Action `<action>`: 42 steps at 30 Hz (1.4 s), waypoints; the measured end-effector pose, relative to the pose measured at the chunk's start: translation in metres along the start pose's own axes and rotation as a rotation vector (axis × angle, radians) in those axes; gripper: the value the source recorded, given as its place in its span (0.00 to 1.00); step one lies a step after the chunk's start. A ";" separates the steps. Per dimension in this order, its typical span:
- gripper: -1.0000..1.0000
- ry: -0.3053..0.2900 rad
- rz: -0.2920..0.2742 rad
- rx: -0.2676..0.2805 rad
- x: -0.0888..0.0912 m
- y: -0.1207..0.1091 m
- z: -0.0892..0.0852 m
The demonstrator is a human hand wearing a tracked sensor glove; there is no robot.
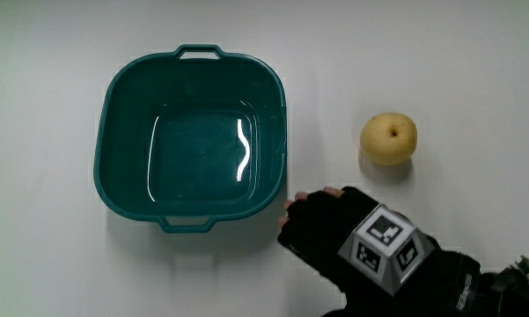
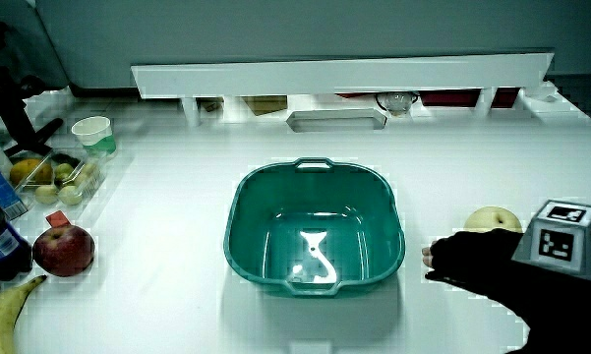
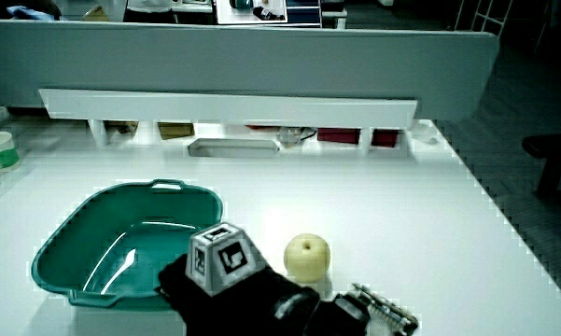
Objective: Pick pear from desk
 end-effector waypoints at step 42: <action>0.50 0.277 -0.469 -0.123 0.205 0.060 -0.017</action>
